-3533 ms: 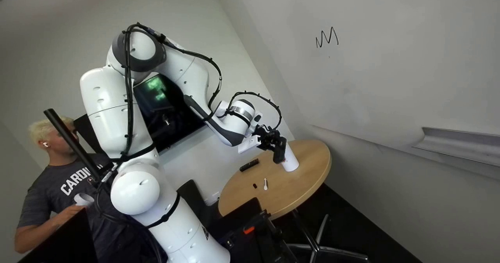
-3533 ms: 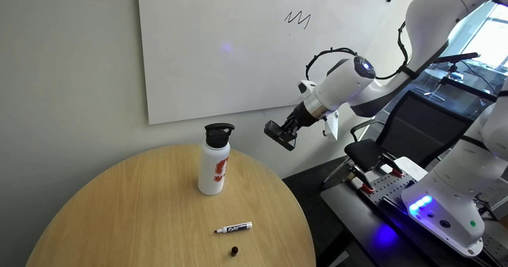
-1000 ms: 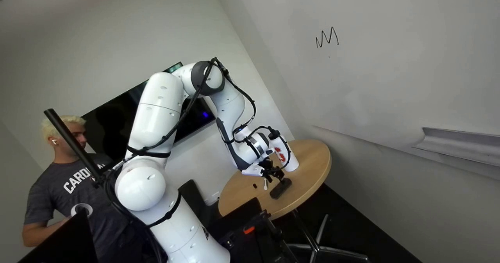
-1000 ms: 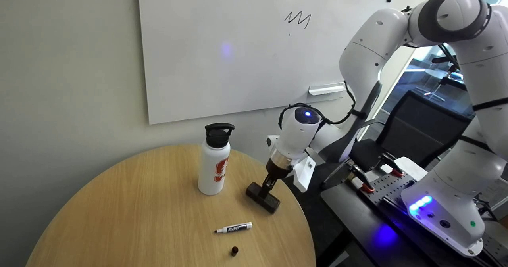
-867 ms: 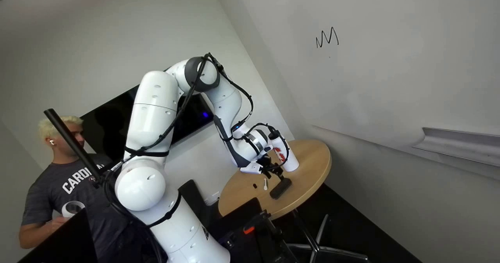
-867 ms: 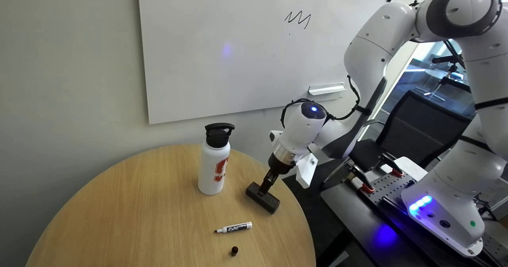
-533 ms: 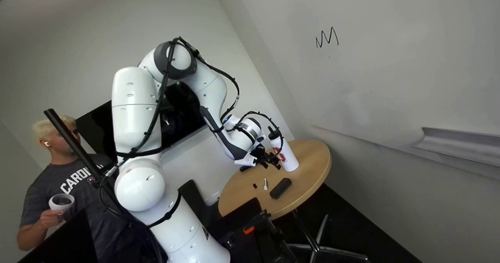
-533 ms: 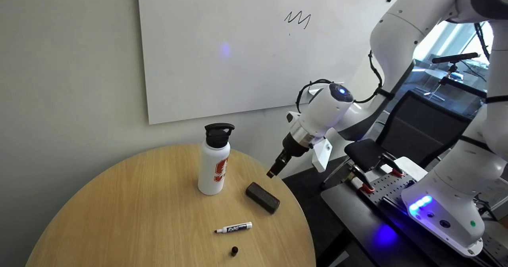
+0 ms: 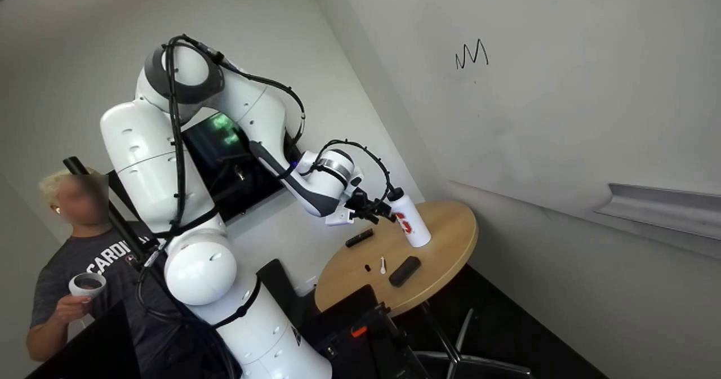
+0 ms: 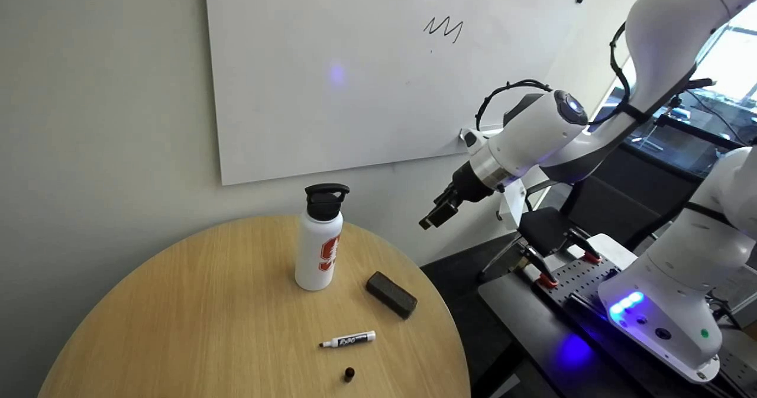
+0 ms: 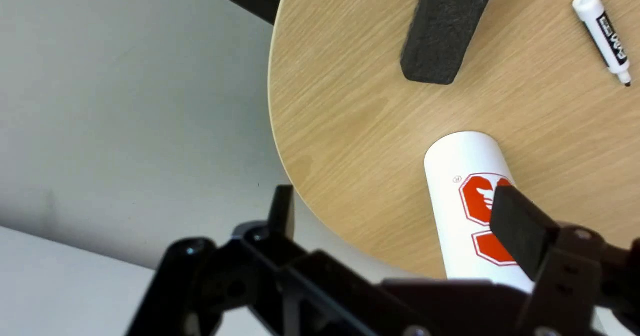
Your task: Put the lid on the bottle and then erase the circle on the whiteboard using the duster
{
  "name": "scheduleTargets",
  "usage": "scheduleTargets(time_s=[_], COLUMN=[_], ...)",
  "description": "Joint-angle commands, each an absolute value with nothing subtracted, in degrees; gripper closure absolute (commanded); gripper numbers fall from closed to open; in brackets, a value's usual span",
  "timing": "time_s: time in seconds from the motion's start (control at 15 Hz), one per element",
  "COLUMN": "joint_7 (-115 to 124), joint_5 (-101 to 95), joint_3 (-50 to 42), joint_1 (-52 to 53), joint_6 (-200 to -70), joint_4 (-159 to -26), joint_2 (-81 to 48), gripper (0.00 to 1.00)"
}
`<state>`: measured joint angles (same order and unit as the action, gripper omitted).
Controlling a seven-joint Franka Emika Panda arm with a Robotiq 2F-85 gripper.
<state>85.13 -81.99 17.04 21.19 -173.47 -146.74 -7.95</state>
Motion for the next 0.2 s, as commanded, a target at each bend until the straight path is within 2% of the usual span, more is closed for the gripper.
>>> scheduleTargets(time_s=[0.0, 0.13], joint_7=[84.84, 84.58], joint_5=[-81.79, -82.01], joint_3=[16.80, 16.80], joint_1=[20.42, 20.64], joint_6=[-175.74, -176.06], joint_4=[-151.27, -151.79], joint_2=[-1.44, -0.23], gripper=[0.00, 0.00])
